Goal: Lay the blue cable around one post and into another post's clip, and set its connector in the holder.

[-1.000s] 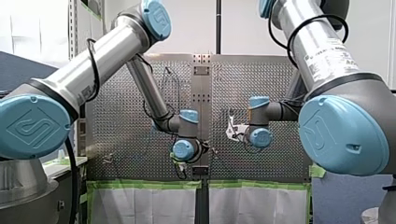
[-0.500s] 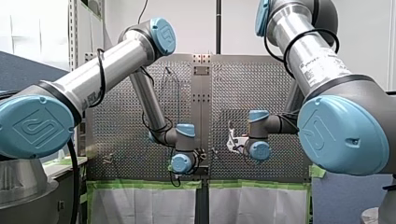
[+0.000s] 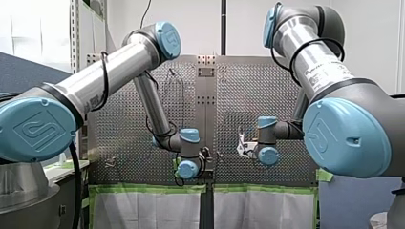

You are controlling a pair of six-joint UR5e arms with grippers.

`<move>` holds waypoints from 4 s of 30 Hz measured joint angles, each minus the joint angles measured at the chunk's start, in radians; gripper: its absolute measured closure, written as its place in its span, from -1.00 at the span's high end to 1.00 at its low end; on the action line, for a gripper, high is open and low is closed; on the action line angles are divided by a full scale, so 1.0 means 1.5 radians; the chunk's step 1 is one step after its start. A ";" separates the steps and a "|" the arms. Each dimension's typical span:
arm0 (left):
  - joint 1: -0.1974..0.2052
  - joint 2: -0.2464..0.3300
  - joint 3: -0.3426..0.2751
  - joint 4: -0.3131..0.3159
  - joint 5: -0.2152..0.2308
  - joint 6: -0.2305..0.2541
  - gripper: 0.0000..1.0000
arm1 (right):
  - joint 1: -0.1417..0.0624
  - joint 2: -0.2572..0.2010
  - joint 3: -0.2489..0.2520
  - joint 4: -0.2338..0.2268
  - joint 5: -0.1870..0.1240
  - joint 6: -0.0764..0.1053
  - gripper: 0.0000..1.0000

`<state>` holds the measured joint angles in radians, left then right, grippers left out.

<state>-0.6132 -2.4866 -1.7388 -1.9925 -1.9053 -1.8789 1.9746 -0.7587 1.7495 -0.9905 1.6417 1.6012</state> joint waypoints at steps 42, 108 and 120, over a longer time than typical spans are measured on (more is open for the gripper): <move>-0.029 -0.048 0.053 0.016 -0.050 0.126 -0.83 | -0.064 0.065 -0.032 0.001 -0.047 -0.022 -1.00; -0.018 -0.105 0.161 -0.004 -0.160 0.176 -0.93 | -0.101 0.089 -0.080 0.015 -0.049 -0.037 -1.00; -0.023 -0.134 0.205 -0.017 -0.162 0.176 -0.93 | -0.109 0.089 -0.088 0.013 -0.046 -0.046 -1.00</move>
<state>-0.6482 -2.6872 -1.4306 -2.0183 -2.1479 -1.6150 1.8117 -0.6248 1.6177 -0.9704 1.5724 1.5320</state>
